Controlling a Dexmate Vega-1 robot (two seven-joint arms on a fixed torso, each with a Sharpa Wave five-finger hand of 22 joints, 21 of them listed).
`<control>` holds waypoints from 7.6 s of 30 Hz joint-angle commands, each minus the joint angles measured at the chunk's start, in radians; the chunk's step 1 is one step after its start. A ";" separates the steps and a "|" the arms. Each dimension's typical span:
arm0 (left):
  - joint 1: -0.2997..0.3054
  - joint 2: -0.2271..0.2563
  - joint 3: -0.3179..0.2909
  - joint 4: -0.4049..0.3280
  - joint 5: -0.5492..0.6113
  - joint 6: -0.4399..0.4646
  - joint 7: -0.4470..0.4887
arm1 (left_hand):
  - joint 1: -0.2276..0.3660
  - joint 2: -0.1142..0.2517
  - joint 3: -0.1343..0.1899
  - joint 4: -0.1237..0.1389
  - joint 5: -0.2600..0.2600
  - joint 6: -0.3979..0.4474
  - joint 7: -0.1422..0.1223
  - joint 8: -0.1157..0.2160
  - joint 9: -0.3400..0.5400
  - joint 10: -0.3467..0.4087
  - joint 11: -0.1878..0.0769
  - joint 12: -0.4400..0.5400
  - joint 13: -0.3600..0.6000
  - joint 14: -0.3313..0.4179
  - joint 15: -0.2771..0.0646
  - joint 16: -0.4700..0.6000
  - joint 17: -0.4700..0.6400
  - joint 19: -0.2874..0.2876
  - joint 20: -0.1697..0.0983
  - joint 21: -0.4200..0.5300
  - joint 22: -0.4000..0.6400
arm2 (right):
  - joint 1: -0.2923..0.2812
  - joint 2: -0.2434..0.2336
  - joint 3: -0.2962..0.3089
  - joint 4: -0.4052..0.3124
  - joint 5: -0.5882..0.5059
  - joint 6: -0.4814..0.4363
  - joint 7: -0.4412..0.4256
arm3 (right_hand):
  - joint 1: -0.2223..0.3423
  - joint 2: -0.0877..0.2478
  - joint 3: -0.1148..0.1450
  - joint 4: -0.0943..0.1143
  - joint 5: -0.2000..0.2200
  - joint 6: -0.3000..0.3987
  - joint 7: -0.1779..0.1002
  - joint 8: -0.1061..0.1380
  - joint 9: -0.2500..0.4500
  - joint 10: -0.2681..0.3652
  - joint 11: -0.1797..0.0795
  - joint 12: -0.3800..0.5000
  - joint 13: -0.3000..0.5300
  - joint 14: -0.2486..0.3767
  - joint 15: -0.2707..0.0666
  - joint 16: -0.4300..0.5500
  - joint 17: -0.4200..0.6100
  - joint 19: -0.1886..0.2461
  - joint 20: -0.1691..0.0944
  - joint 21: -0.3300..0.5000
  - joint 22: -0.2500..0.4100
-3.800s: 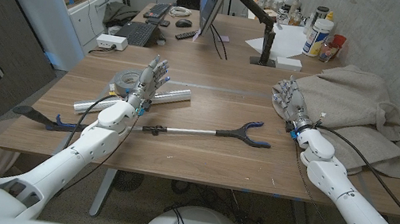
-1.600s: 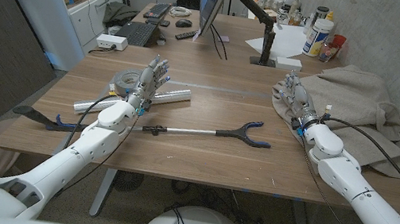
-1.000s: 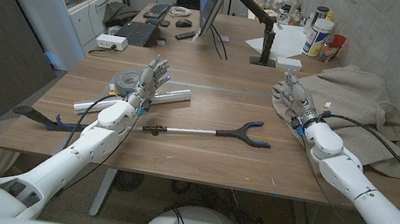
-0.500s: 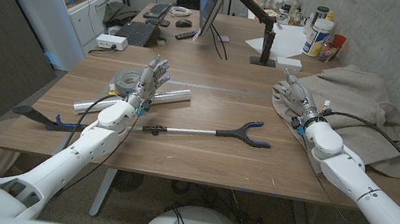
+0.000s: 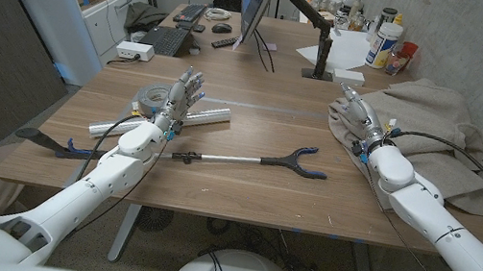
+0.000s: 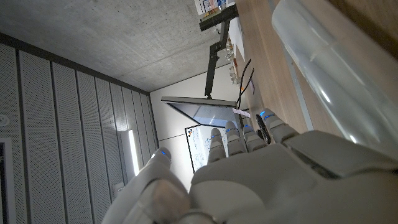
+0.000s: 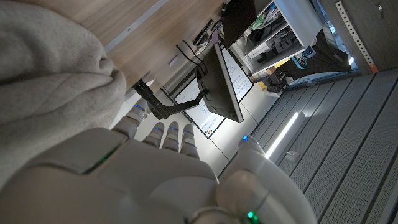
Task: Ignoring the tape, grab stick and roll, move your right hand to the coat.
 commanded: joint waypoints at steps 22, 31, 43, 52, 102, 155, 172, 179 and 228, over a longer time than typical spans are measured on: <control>0.000 0.002 0.000 -0.002 0.000 0.005 0.000 | 0.001 0.001 -0.004 0.001 0.007 0.004 -0.003 0.004 0.006 0.010 -0.003 0.003 0.005 -0.005 0.000 0.006 0.003 -0.007 0.007 0.002 0.001 | 0.024 -0.091 -0.077 -0.173 -0.311 -0.229 -0.065 | 0.002 0.018 0.006 0.001 0.002 0.001 -0.018 0.002 0.006 -0.020 -0.018 -0.003 0.004 -0.043 -0.001 -0.004 0.010 -0.036 -0.006 -0.005 0.003; 0.000 0.001 0.000 -0.001 0.000 0.004 0.000 | 0.000 0.001 -0.005 0.001 0.007 0.005 -0.005 0.004 0.006 0.009 -0.002 0.003 0.005 -0.005 -0.001 0.006 0.003 -0.007 0.006 0.002 0.001 | 0.027 -0.109 -0.092 -0.205 -0.381 -0.290 -0.068 | 0.002 0.019 0.007 0.000 0.001 0.002 -0.019 0.002 0.006 -0.024 -0.019 -0.003 0.004 -0.058 0.000 -0.007 0.010 -0.055 -0.008 -0.009 0.003; -0.001 0.003 0.001 -0.002 0.001 0.007 -0.001 | 0.000 0.001 -0.006 0.001 0.007 0.006 -0.004 0.005 0.006 0.009 -0.002 0.002 0.005 -0.005 -0.001 0.007 0.003 -0.007 0.006 0.003 0.001 | 0.047 -0.138 -0.144 -0.263 -0.528 -0.407 -0.045 | 0.001 0.022 0.007 0.000 0.001 0.002 -0.023 0.002 0.007 -0.035 -0.024 -0.006 0.004 -0.068 0.001 -0.006 0.011 -0.065 -0.008 -0.007 0.003; -0.003 0.005 0.002 -0.001 0.004 0.009 -0.001 | 0.001 0.002 -0.007 0.001 0.008 0.005 -0.004 0.004 0.006 0.009 -0.001 0.002 0.005 -0.005 0.000 0.007 0.003 -0.007 0.005 0.003 0.001 | 0.061 -0.139 -0.175 -0.285 -0.612 -0.479 -0.027 | -0.004 0.025 0.007 0.002 0.001 -0.001 -0.023 0.001 0.007 -0.042 -0.027 -0.007 0.004 -0.075 0.002 -0.004 0.012 -0.070 -0.008 -0.005 0.003; -0.001 0.009 0.005 -0.006 0.013 0.011 0.005 | 0.006 0.006 -0.007 -0.001 0.008 0.004 -0.003 0.003 0.006 0.009 -0.002 0.001 0.005 -0.005 0.001 0.008 0.002 -0.008 0.006 0.004 0.001 | 0.048 -0.227 -0.195 -0.323 -0.813 -0.565 0.058 | -0.012 0.010 -0.004 -0.005 -0.002 0.003 -0.031 0.004 0.008 -0.037 -0.031 0.002 0.004 -0.063 -0.004 0.011 0.012 -0.059 -0.002 0.007 0.003; -0.003 0.016 0.015 -0.008 0.033 0.015 0.010 | 0.006 0.007 -0.012 -0.001 0.008 0.005 -0.003 0.004 0.006 0.012 -0.003 0.001 0.005 -0.006 0.000 0.009 0.003 -0.009 0.008 0.004 0.001 | 0.008 -0.303 -0.150 -0.293 -0.998 -0.526 0.094 | -0.011 -0.004 -0.012 -0.017 0.001 0.031 -0.051 0.011 0.009 -0.010 -0.052 0.010 0.005 -0.042 -0.023 0.017 0.007 -0.043 -0.010 0.011 0.002; 0.017 0.027 0.005 -0.032 0.034 0.019 0.032 | 0.005 0.007 -0.013 -0.001 0.008 0.005 -0.003 0.004 0.006 0.012 -0.003 0.000 0.005 -0.007 0.000 0.008 0.003 -0.008 0.006 0.005 0.001 | -0.006 -0.337 -0.100 -0.264 -0.927 -0.479 0.079 | -0.014 -0.009 -0.015 -0.019 0.001 0.028 -0.049 0.009 0.009 -0.012 -0.046 0.009 0.005 -0.039 -0.018 0.018 0.008 -0.039 -0.006 0.011 0.002; 0.021 0.032 0.005 -0.041 0.037 0.019 0.032 | 0.005 0.007 -0.014 -0.001 0.008 0.006 -0.002 0.004 0.006 0.013 -0.002 0.000 0.005 -0.007 0.002 0.009 0.003 0.003 0.003 0.009 0.001 | -0.011 -0.345 -0.093 -0.249 -0.908 -0.464 0.067 | -0.019 -0.007 -0.017 -0.016 0.001 0.026 -0.049 0.008 0.009 -0.013 -0.046 0.008 0.005 -0.039 -0.016 0.018 0.009 -0.044 0.003 0.008 0.002; 0.026 0.045 0.019 -0.067 0.053 0.032 0.024 | 0.006 0.009 -0.017 -0.001 0.008 0.007 0.000 0.004 0.006 0.016 -0.004 0.001 0.006 -0.009 0.002 0.008 0.003 -0.003 0.003 0.005 0.001 | 0.077 -0.356 -0.110 -0.148 -0.933 -0.344 0.077 | -0.029 -0.009 -0.022 -0.016 0.001 0.021 -0.049 0.005 0.010 -0.015 -0.044 0.006 0.006 -0.033 -0.018 0.019 0.009 -0.029 0.004 0.011 0.002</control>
